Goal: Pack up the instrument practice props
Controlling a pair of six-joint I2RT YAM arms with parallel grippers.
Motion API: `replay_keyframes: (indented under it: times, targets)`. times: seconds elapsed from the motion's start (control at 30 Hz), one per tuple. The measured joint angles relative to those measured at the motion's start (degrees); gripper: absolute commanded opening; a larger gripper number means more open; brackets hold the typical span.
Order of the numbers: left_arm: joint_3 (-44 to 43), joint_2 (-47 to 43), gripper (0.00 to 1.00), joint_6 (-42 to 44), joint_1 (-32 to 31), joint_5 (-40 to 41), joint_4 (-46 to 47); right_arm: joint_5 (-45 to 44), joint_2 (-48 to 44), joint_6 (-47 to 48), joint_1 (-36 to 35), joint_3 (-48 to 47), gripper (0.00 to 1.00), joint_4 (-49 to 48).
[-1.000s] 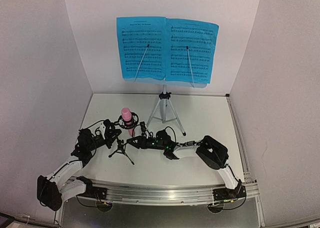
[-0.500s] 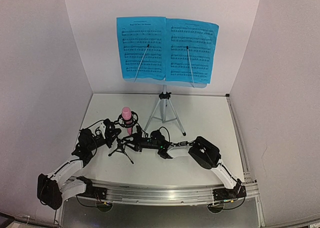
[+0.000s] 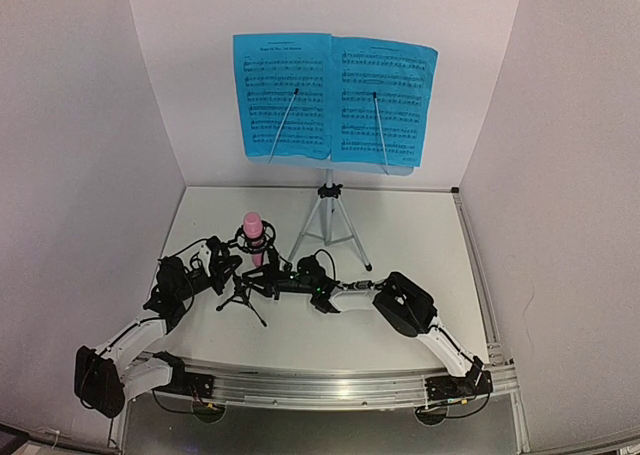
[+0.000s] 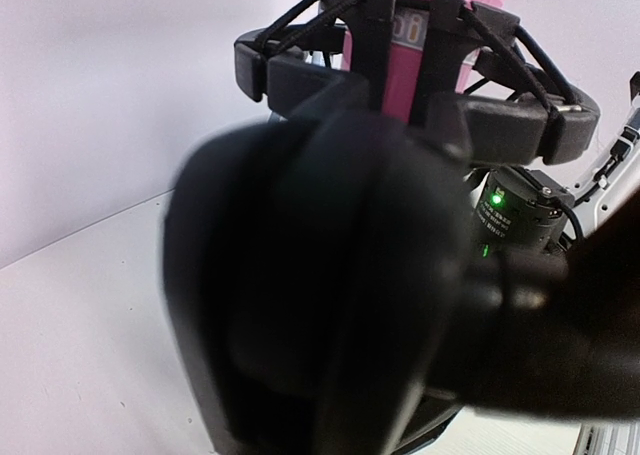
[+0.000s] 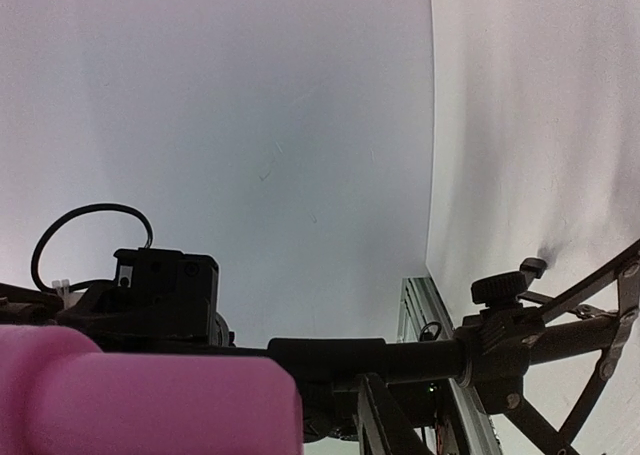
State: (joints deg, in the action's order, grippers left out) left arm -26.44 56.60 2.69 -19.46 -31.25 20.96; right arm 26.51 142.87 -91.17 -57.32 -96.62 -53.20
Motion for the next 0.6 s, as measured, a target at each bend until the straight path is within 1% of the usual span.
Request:
replay_keyframes:
  times: [0.03, 0.07, 0.17, 0.4, 0.6]
  targets:
    - [0.0, 0.0, 0.00, -0.1, 0.0, 0.1, 0.1, 0.2, 0.3, -0.1, 0.0, -0.4, 0.25, -0.1]
    - [0.0, 0.1, 0.00, -0.2, 0.0, 0.2, 0.1, 0.4, 0.5, -0.3, 0.1, -0.8, 0.20, -0.2]
    - [0.0, 0.1, 0.00, -0.4, 0.0, 0.8, 0.2, 1.2, 1.0, -0.7, 0.2, -1.9, 0.00, -0.2]
    - [0.0, 0.3, 0.00, -1.6, 0.1, 1.6, 0.6, 2.1, 1.4, -0.2, 0.6, -2.3, 0.00, -0.3]
    - [0.5, 0.3, 0.00, -2.6, 0.1, 1.4, 1.5, 3.3, 1.4, 5.9, 1.2, -2.3, 0.00, -0.7]
